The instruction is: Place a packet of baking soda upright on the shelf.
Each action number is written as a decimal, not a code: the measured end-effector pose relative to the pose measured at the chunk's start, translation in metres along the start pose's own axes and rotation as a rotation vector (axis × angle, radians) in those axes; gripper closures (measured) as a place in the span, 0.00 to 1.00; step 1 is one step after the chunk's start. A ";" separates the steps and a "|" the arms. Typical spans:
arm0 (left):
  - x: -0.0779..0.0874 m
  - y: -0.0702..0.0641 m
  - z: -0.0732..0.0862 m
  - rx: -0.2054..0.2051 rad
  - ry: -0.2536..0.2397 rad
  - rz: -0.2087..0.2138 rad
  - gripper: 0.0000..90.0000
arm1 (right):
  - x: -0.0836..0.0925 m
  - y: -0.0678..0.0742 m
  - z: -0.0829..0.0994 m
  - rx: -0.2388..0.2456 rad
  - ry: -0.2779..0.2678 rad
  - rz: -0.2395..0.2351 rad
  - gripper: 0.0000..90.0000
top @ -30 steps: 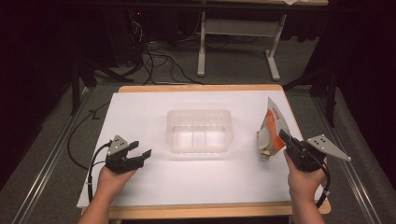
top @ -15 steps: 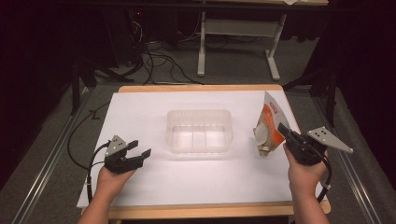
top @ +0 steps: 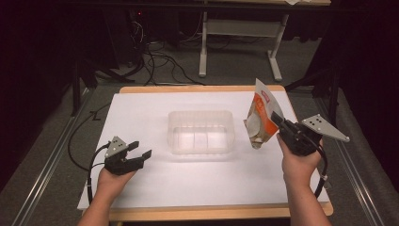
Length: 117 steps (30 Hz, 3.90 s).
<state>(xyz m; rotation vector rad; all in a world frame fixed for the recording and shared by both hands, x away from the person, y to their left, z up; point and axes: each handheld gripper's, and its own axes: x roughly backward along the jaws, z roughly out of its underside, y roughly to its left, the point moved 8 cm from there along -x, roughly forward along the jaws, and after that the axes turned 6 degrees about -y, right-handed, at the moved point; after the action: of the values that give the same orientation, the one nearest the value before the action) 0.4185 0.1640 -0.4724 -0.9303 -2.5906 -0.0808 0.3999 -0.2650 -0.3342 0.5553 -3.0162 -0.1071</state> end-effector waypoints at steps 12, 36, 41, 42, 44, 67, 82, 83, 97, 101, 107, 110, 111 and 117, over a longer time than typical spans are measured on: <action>0.001 -0.002 0.000 -0.005 -0.001 0.005 0.39 | -0.019 0.035 -0.035 0.043 -0.035 -0.050 1.00; 0.004 -0.001 -0.003 0.010 -0.025 0.014 0.38 | -0.073 0.123 -0.024 0.044 -0.013 -0.214 1.00; 0.004 -0.002 -0.004 0.012 -0.031 0.017 0.38 | -0.083 0.137 -0.016 0.047 -0.001 -0.239 1.00; 0.004 -0.001 -0.004 0.012 -0.032 0.017 0.38 | -0.086 0.141 -0.015 0.046 0.003 -0.243 1.00; 0.004 -0.001 -0.004 0.012 -0.032 0.016 0.38 | -0.091 0.145 -0.012 0.048 0.006 -0.251 1.00; 0.004 -0.002 -0.004 0.012 -0.032 0.028 0.38 | -0.140 0.167 0.024 0.045 0.089 -0.230 1.00; 0.003 -0.003 -0.003 0.013 -0.027 0.035 0.38 | -0.162 0.178 0.045 0.063 0.122 -0.241 1.00; 0.003 -0.004 -0.003 0.016 -0.027 0.036 0.38 | -0.162 0.179 0.046 0.066 0.122 -0.246 1.00; 0.002 -0.005 -0.003 0.010 -0.021 0.037 0.38 | -0.155 0.180 0.061 0.080 0.134 -0.264 1.00; 0.001 -0.005 -0.002 0.008 -0.018 0.037 0.38 | -0.153 0.179 0.062 0.067 0.131 -0.266 1.00; 0.001 -0.005 -0.003 0.008 -0.020 0.036 0.38 | -0.151 0.181 0.065 0.055 0.132 -0.272 1.00; 0.002 -0.005 -0.003 0.010 -0.020 0.036 0.38 | -0.150 0.182 0.067 0.059 0.131 -0.274 1.00; 0.002 -0.005 -0.003 0.010 -0.019 0.037 0.38 | -0.150 0.182 0.067 0.059 0.131 -0.274 1.00; 0.001 -0.006 -0.003 0.001 -0.018 0.037 0.38 | -0.146 0.181 0.069 0.059 0.136 -0.268 1.00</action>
<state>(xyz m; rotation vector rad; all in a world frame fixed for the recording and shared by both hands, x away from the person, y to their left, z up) 0.4148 0.1598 -0.4689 -0.9823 -2.5883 -0.0609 0.4660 -0.0400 -0.3962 0.9304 -2.8061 0.0049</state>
